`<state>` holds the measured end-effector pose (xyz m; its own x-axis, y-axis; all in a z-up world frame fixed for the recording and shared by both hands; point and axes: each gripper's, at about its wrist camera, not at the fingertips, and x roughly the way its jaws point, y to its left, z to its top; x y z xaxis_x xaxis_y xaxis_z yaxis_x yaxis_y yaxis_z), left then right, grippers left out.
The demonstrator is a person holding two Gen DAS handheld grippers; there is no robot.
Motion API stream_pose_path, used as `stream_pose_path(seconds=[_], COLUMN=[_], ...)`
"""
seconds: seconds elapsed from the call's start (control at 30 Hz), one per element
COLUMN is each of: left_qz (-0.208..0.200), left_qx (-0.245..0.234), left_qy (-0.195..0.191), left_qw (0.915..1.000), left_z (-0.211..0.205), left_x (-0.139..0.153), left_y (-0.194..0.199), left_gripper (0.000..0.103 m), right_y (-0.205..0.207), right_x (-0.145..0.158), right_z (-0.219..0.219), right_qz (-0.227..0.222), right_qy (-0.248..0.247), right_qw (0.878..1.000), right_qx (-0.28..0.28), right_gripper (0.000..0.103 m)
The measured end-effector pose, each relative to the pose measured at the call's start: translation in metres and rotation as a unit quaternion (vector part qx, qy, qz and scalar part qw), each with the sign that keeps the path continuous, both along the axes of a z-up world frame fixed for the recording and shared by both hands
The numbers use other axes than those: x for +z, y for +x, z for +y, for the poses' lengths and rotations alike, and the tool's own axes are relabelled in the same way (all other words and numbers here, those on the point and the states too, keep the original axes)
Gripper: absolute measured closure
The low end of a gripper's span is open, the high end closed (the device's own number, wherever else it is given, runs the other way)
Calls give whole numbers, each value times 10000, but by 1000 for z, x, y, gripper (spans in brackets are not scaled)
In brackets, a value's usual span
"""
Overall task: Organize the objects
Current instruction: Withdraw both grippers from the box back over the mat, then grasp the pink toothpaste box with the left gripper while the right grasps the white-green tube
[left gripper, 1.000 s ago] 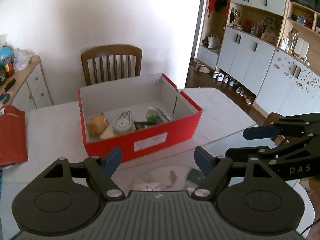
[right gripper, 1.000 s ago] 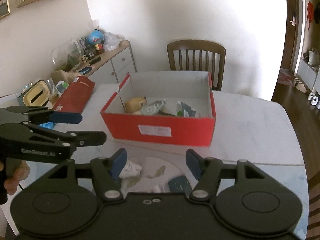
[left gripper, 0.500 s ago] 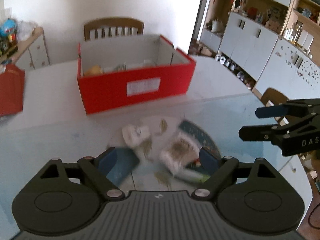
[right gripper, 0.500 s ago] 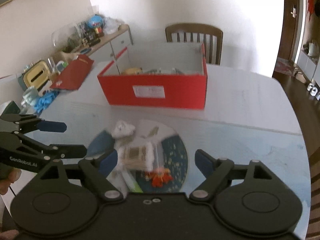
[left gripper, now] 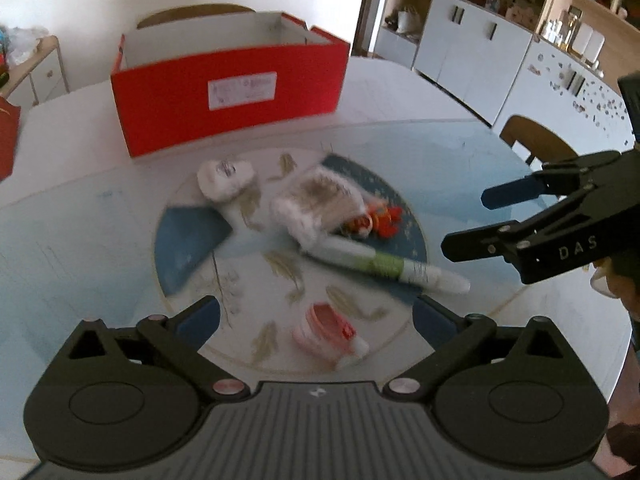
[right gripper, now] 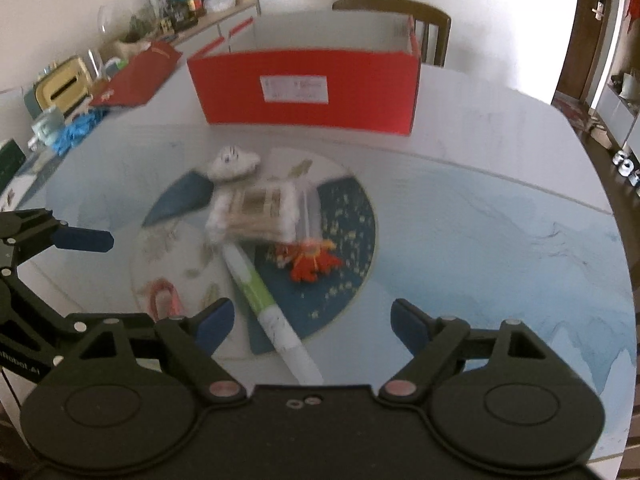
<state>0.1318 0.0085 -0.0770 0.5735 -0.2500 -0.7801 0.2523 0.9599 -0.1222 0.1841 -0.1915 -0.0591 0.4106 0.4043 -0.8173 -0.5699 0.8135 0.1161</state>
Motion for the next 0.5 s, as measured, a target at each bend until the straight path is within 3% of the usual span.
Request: stream_pose_path(seconds=[0.5], left_qz=[-161], left_qx=[-643], left_qy=[689], left_qw=[9954], left_z=[-17], left_x=[-38], left_y=[-7], left_gripper=[0], right_y=[-9], right_x=[-33], right_z=[19], right_qz=[183], right_qy=[-487], right_qw=[9979], right_qx=[393], right_gripper=[26])
